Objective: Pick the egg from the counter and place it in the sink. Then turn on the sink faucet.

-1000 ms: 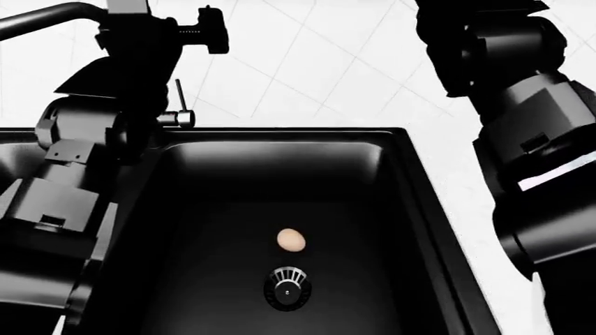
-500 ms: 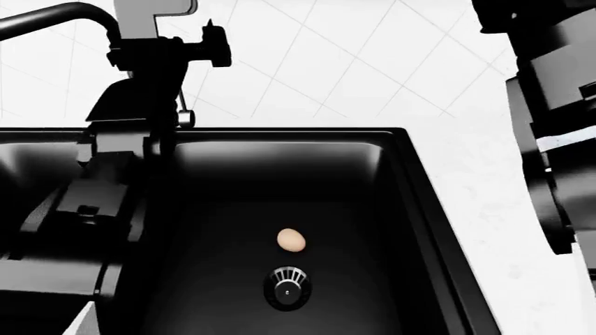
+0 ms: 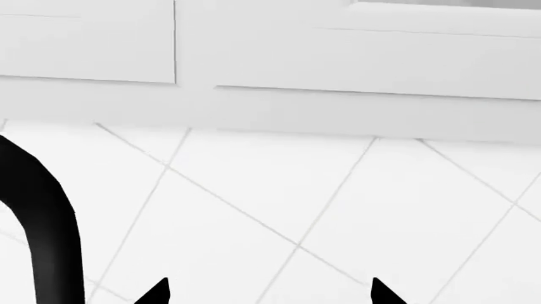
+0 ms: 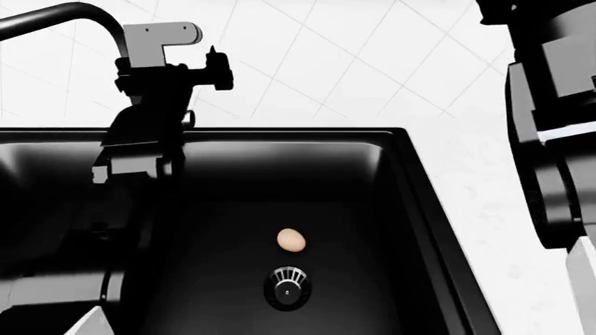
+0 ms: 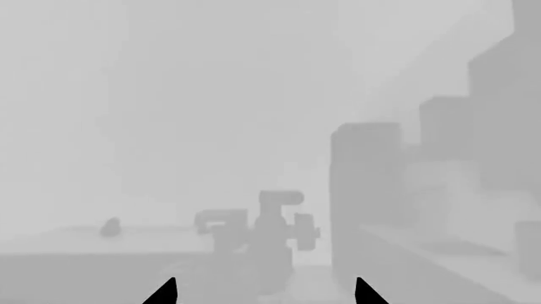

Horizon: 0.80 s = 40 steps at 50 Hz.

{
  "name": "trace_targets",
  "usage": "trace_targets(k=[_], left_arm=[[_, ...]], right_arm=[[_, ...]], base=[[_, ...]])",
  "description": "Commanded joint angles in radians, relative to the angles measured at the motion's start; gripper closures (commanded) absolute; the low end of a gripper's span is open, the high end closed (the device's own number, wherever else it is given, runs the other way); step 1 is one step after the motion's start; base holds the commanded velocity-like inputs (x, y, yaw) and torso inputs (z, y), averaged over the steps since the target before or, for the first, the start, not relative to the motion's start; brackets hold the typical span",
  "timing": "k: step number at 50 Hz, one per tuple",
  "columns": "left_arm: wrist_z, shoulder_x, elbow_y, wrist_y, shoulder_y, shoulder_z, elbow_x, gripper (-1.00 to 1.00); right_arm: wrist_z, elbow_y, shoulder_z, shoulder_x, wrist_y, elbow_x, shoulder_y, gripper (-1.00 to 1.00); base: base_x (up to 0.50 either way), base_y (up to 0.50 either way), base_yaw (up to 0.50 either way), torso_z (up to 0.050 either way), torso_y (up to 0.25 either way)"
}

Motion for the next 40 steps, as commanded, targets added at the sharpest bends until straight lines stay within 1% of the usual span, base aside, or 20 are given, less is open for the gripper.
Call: trace_targets(k=[1, 24, 31, 40], left_arm=[[-0.012, 0.004, -0.003, 0.006, 0.032, -0.038, 0.041, -1.00], [-0.029, 0.009, -0.003, 0.013, 0.060, -0.046, 0.045, -1.00], [-0.069, 0.005, -0.003, 0.004, 0.070, -0.036, 0.055, -1.00], [-0.092, 0.000, -0.003, -0.002, 0.078, -0.015, 0.056, -1.00]], right_arm=[[-0.022, 0.001, 0.102, -0.011, 0.010, -0.103, -0.012, -1.00], [-0.047, 0.000, 0.230, -0.019, 0.016, -0.229, -0.031, -1.00], [-0.057, 0.000, 0.263, -0.022, 0.020, -0.254, -0.032, -1.00], [-0.068, 0.000, 0.298, -0.025, 0.021, -0.285, -0.036, -1.00]], base=[[0.00, 0.00, 0.00, 0.000, 0.000], [0.00, 0.00, 0.00, 0.000, 0.000], [0.00, 0.00, 0.00, 0.000, 0.000], [0.00, 0.00, 0.00, 0.000, 0.000]])
